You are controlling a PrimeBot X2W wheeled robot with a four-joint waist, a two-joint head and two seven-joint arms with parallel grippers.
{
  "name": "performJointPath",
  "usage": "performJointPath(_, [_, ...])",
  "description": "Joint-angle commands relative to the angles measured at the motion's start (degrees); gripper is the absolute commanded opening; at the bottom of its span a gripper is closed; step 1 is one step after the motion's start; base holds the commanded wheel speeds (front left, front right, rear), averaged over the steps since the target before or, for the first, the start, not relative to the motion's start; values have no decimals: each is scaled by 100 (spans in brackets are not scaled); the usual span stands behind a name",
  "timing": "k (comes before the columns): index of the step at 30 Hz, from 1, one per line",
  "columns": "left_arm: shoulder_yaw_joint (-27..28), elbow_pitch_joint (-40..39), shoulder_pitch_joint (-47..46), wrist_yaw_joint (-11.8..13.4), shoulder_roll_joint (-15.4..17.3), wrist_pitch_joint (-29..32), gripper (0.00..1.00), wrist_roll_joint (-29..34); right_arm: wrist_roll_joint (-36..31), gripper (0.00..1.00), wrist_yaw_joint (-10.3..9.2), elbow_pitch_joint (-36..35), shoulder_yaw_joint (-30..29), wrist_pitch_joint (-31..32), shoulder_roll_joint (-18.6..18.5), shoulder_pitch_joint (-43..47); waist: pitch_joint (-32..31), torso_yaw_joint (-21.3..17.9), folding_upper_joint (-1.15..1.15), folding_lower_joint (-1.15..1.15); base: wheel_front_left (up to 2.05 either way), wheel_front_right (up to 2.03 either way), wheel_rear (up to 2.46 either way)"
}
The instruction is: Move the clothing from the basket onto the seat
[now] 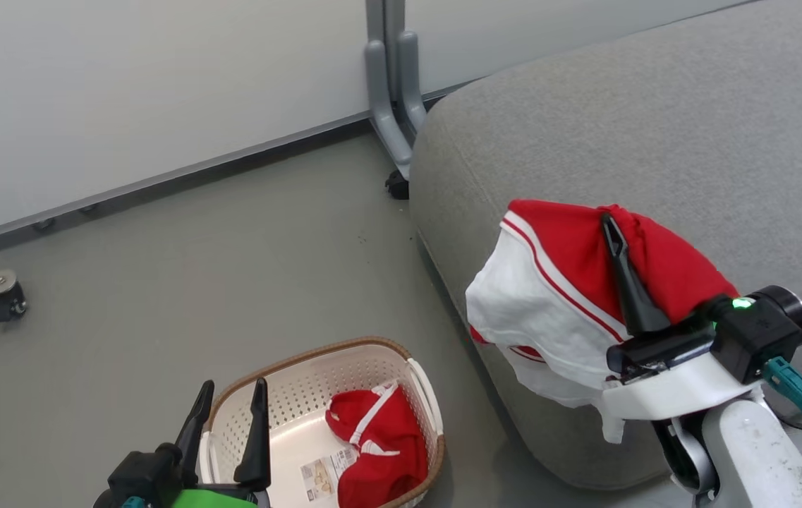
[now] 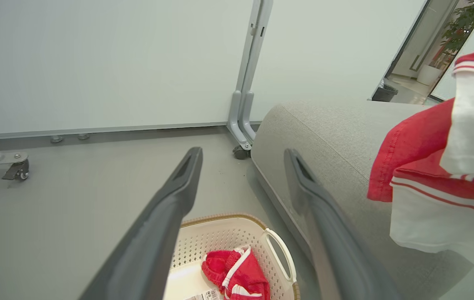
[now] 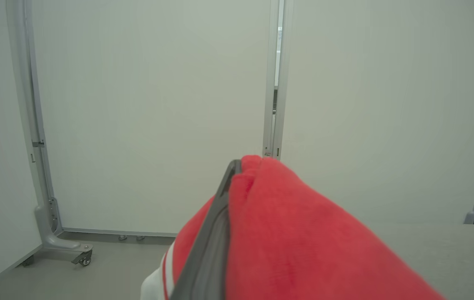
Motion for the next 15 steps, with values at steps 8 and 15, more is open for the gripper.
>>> performJointPath(8, [-102,-20,-265,-15,19,-1,100,83,-92,0,0,-128,-257,-19,-46,-115,309,-1122,0,0,0,0,0])
performJointPath(15, [-304,26,-435,-15,25,-1,100,175,-117,0,-1,-201,-480,-20,79,-90,483,-1586,0,0,0,0,0])
